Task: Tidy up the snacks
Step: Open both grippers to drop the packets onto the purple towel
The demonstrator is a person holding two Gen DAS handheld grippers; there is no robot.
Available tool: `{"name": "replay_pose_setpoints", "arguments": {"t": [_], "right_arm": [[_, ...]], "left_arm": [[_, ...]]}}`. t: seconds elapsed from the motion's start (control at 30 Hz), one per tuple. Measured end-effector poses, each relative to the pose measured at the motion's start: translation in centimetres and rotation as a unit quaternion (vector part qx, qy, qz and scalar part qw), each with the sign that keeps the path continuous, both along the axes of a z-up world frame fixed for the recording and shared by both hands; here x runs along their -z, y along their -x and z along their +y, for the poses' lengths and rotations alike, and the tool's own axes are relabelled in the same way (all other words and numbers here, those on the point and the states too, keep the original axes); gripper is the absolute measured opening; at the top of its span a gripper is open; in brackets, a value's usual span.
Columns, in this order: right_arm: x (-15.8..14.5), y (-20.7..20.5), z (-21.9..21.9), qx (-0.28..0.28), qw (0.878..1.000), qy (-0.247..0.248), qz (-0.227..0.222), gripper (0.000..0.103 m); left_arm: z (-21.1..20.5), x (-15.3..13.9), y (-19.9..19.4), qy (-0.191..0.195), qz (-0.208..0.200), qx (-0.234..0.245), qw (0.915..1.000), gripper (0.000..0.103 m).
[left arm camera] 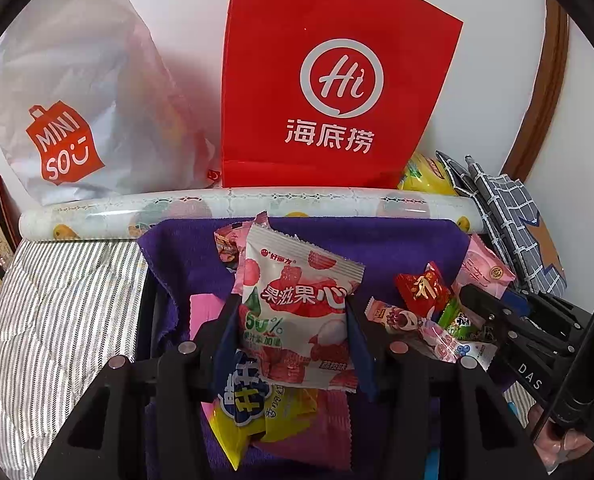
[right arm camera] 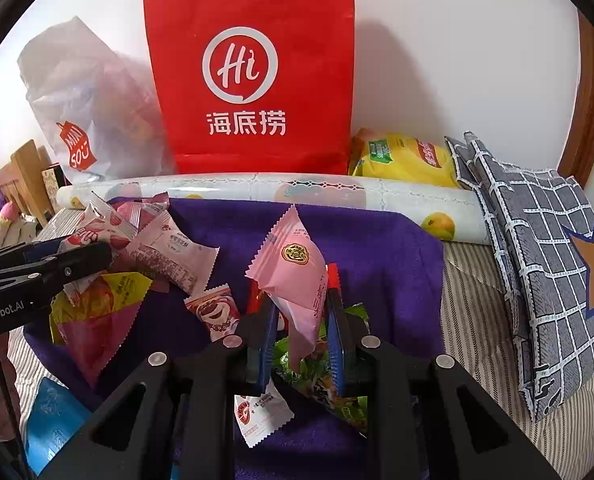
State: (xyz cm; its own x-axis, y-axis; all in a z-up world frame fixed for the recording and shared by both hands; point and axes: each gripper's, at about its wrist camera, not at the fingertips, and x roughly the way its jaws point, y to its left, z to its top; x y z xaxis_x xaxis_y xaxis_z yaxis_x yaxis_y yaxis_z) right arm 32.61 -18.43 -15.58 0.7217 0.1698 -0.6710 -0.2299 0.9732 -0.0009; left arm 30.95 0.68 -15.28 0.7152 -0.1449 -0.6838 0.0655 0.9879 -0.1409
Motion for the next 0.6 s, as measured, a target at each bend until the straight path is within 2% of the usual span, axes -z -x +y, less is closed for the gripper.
{"name": "replay_pose_setpoints", "arguments": {"t": [0.3,0.43,0.6], "right_arm": [[0.08,0.35,0.26,0.0,1.0,0.007,-0.005,0.025],[-0.22,0.47,-0.18,0.006,1.0,0.002,-0.011,0.034],[-0.41,0.68,-0.54,0.01,1.0,-0.001,-0.014,0.034]], "left_arm": [[-0.04,-0.1,0.11,0.004,0.0,0.004,1.0,0.048],[-0.11,-0.11,0.2,0.006,-0.001,0.007,1.0,0.048],[-0.44,-0.05,0.26,0.006,-0.001,0.015,0.9999,0.049]]}}
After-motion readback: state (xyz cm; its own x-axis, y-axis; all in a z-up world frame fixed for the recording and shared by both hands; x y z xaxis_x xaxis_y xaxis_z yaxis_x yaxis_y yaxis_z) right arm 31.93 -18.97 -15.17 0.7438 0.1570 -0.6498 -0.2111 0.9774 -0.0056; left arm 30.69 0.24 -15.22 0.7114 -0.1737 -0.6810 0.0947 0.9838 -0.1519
